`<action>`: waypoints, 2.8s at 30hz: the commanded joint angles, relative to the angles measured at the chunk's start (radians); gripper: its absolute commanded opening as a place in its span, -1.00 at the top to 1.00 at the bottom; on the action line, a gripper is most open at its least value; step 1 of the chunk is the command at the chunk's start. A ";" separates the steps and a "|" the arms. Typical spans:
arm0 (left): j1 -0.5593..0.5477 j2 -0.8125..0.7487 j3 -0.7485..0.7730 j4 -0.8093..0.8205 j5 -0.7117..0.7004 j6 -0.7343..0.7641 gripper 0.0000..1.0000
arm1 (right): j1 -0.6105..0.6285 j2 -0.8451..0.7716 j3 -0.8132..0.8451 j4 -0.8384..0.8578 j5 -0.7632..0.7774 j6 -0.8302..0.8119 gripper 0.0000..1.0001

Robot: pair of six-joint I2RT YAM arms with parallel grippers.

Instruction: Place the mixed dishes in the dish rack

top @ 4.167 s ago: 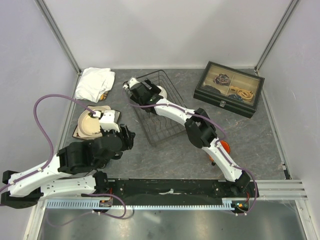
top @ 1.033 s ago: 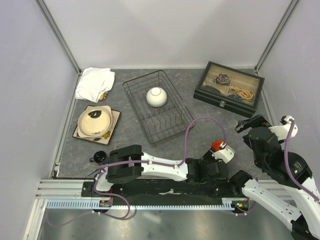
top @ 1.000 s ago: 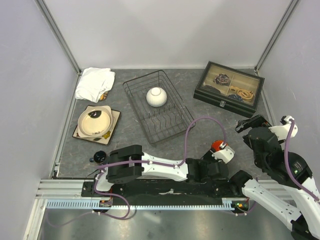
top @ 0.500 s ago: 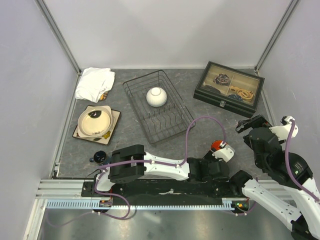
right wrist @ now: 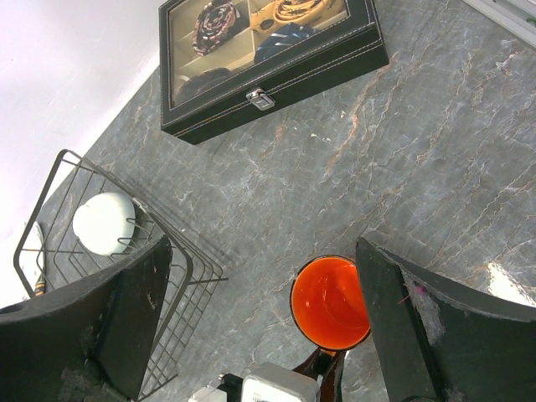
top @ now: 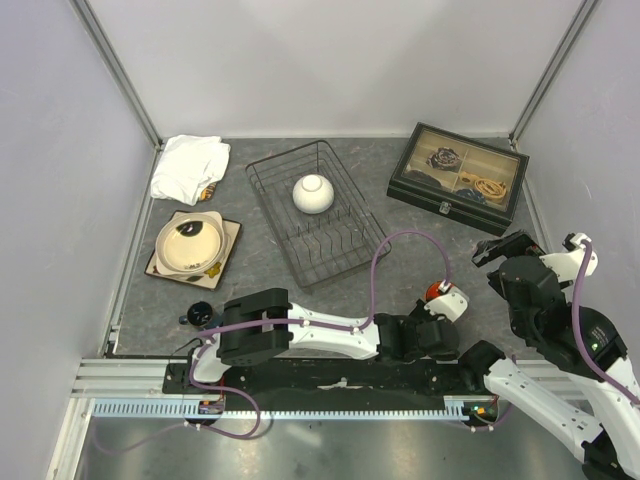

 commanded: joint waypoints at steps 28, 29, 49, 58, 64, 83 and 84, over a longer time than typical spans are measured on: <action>0.088 -0.527 -0.186 -0.058 0.033 -0.143 0.97 | 0.075 -0.001 0.075 0.010 0.142 -0.020 -0.96; 0.088 -0.534 -0.191 -0.056 0.035 -0.147 0.97 | 0.078 -0.004 0.070 0.011 0.142 -0.016 -0.96; 0.096 -0.409 -0.380 0.309 0.203 -0.158 0.97 | 0.096 -0.030 0.033 0.005 0.140 -0.010 -0.96; 0.083 -0.392 -0.453 0.380 0.202 -0.161 0.97 | 0.098 -0.047 0.027 -0.006 0.154 -0.012 -0.96; 0.059 -0.354 -0.489 0.381 0.207 -0.199 0.97 | 0.096 -0.047 0.032 -0.006 0.160 -0.012 -0.96; 0.030 -0.321 -0.519 0.338 0.208 -0.236 0.68 | 0.098 -0.054 0.038 -0.010 0.171 -0.021 -0.96; 0.030 -0.318 -0.519 0.335 0.207 -0.239 0.67 | 0.099 -0.054 0.037 -0.010 0.171 -0.021 -0.96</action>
